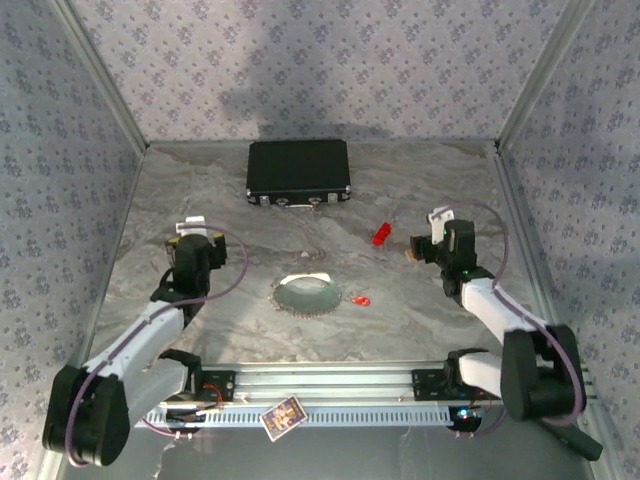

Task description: Put the keys on the keyring

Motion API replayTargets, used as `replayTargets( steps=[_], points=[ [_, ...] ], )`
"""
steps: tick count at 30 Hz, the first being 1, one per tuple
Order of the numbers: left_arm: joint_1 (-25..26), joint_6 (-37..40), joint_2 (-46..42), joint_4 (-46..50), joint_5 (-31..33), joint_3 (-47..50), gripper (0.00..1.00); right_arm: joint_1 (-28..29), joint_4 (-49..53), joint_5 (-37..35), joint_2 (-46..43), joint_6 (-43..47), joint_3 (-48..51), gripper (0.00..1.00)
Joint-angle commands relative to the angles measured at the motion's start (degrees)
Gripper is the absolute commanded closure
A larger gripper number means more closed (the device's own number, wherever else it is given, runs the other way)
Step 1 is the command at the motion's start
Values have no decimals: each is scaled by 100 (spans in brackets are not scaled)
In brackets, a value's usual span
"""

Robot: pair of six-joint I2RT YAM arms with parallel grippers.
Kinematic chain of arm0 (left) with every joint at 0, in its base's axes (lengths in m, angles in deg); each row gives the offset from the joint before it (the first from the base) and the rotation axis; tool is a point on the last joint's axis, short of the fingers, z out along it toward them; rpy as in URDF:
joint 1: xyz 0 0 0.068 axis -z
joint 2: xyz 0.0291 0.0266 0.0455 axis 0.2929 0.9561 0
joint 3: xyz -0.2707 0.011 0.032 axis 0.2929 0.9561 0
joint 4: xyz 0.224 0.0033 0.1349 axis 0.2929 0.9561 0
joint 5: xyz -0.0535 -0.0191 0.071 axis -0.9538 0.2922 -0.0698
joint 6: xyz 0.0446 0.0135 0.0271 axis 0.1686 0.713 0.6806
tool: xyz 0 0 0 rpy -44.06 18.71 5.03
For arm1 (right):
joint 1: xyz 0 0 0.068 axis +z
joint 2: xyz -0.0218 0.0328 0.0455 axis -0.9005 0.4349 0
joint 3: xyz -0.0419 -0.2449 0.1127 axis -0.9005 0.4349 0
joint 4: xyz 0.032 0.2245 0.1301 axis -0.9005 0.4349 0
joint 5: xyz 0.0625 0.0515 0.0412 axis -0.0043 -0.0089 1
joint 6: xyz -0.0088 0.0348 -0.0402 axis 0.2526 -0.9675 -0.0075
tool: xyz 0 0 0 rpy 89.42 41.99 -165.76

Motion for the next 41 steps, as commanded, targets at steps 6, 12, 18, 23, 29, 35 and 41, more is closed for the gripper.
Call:
replayTargets(
  steps=[6, 12, 18, 23, 29, 35, 41],
  points=[
    [-643, 353, 1132, -2417, -666, 588, 13, -590, -2731, 665, 1258, -340, 405, 22],
    [-823, 644, 1860, -3399, -1236, 504, 9, -951, -3350, 1008, 1726, -662, 527, 20],
    [-1157, 805, 2973, -4716, -1945, 615, 5, -859, -3095, 768, 1782, -630, 307, 16],
    [-1389, 461, 3283, -4168, -1760, 98, 0, -859, -3052, 753, 1775, -624, 299, 15],
    [-1420, 347, 3188, -3943, -1632, 64, 0, -832, -3037, 658, 1774, -635, 287, 15],
    [-1513, 291, 3172, -3753, -1821, -2, 0, -811, -3028, 621, 1776, -630, 286, 13],
    [-1540, 438, 3188, -3715, -2250, -38, 0, -815, -3011, 603, 1774, -625, 282, 7]
  ],
)
